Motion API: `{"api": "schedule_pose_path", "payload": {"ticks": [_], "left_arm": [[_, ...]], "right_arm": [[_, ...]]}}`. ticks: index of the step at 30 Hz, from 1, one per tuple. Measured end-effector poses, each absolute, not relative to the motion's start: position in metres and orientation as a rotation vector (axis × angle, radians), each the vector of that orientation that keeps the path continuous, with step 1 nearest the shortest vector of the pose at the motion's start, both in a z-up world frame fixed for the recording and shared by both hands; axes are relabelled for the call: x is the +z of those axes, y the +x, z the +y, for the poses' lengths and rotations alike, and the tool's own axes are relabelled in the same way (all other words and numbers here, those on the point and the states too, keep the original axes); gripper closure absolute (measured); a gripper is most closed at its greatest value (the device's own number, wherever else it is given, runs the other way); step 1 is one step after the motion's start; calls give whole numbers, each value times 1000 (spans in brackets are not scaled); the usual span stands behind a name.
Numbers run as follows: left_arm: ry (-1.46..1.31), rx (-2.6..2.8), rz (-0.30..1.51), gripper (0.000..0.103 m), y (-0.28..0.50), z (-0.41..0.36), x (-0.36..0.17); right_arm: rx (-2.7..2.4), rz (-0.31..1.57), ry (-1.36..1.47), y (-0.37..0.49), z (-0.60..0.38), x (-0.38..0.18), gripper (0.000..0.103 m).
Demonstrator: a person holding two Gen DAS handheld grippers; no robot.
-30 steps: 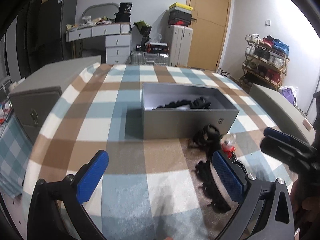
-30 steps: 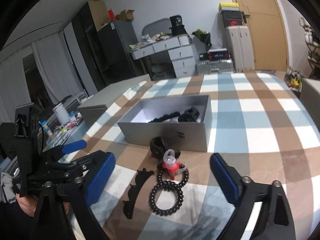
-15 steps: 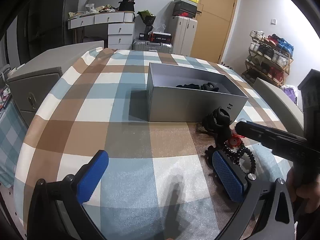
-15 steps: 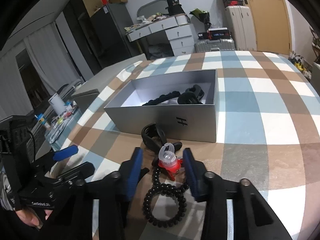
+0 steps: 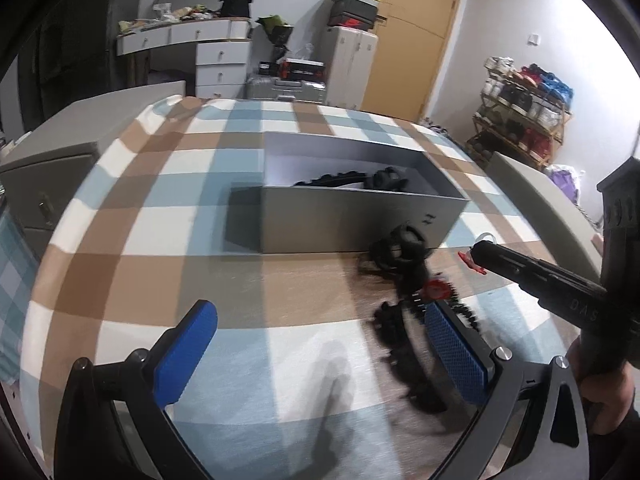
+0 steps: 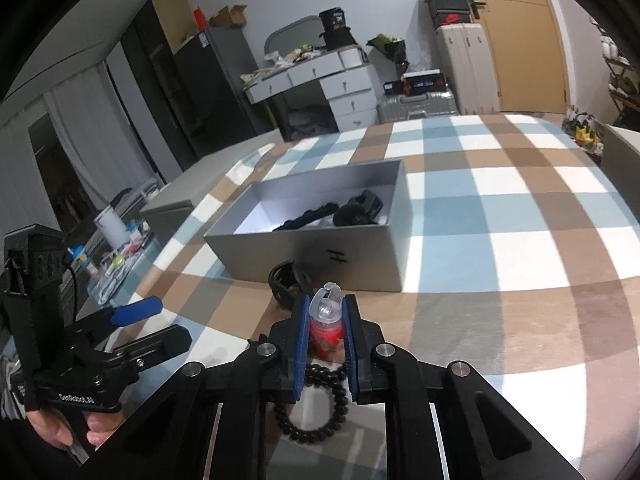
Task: Organize jewelry
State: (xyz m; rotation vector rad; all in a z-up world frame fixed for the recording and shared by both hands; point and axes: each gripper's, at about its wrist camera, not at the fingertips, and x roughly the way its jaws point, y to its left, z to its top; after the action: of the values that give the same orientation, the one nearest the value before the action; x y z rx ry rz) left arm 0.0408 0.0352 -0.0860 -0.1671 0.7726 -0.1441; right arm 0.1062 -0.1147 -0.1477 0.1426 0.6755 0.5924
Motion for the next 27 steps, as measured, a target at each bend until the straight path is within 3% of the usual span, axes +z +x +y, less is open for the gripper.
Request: {"api": "schedule_pose_path", "payload": {"ticks": [14, 16, 21, 27], "left_arm": [[14, -472, 756, 2, 55, -44, -65], [8, -522, 775, 6, 59, -49, -65], [4, -585, 865, 34, 78, -62, -74], [19, -553, 925, 40, 88, -65, -80]], "right_arm": [[492, 630, 207, 98, -170, -145, 88], [477, 628, 223, 97, -180, -147, 88], [451, 646, 260, 100, -196, -153, 88], [464, 631, 267, 98, -199, -153, 88]]}}
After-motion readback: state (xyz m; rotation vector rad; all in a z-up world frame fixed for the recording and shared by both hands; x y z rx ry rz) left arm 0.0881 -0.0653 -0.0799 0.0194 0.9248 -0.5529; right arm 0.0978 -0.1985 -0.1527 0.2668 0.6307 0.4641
